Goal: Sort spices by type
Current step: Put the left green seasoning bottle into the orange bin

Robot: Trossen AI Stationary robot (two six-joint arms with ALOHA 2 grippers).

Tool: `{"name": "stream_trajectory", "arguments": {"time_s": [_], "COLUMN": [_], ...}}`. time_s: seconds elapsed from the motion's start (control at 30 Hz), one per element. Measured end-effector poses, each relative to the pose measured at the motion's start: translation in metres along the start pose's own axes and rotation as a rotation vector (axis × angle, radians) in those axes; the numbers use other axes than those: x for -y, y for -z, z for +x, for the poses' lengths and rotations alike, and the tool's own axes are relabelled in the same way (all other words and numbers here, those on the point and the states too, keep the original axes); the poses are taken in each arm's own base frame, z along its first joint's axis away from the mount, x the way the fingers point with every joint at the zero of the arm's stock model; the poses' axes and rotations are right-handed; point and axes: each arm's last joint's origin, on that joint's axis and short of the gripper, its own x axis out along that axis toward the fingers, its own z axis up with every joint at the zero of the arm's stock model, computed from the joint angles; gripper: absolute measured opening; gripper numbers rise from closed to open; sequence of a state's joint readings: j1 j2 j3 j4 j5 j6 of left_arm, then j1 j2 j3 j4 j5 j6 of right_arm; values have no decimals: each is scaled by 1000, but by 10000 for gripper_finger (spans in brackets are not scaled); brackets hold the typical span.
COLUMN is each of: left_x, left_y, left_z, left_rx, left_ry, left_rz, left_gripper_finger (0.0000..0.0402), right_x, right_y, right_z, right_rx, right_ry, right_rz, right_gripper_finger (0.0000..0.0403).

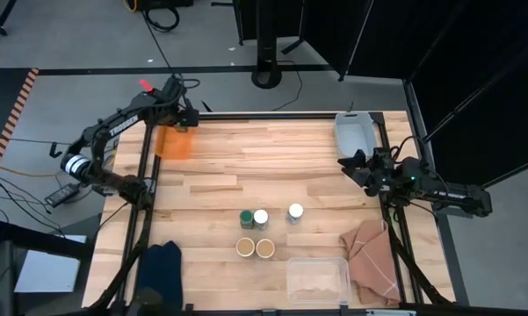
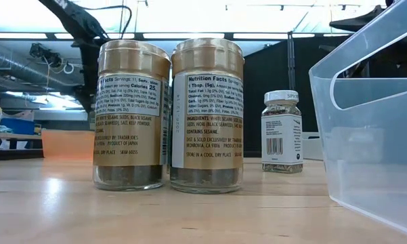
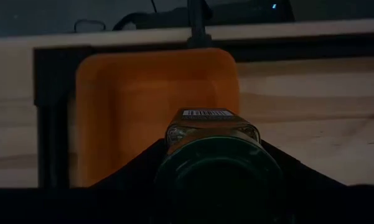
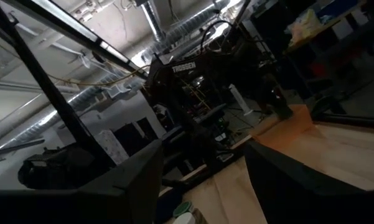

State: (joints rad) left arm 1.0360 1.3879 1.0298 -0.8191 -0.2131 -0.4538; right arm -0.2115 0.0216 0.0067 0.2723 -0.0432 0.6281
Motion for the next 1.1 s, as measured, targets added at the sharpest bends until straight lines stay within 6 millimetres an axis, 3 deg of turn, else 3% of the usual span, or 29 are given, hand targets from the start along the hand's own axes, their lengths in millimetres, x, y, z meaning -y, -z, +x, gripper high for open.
{"name": "stream_trajectory", "arguments": {"time_s": [0.27, 0.9, 1.1], "left_x": [8, -1, 1], "left_y": [-6, -15, -16], "left_z": [23, 52, 55], "left_rx": [-7, -45, -46], "left_ry": [-10, -57, -54], "left_rz": [-18, 12, 18], "left_gripper_finger": [189, 189, 216], "right_x": [2, 5, 5], "right_y": [1, 4, 4], "right_z": [0, 0, 0], "right_rx": [-1, -19, -18], "right_ry": [32, 83, 89], "right_rz": [-2, -2, -2], "right_gripper_finger": [231, 228, 228]}}
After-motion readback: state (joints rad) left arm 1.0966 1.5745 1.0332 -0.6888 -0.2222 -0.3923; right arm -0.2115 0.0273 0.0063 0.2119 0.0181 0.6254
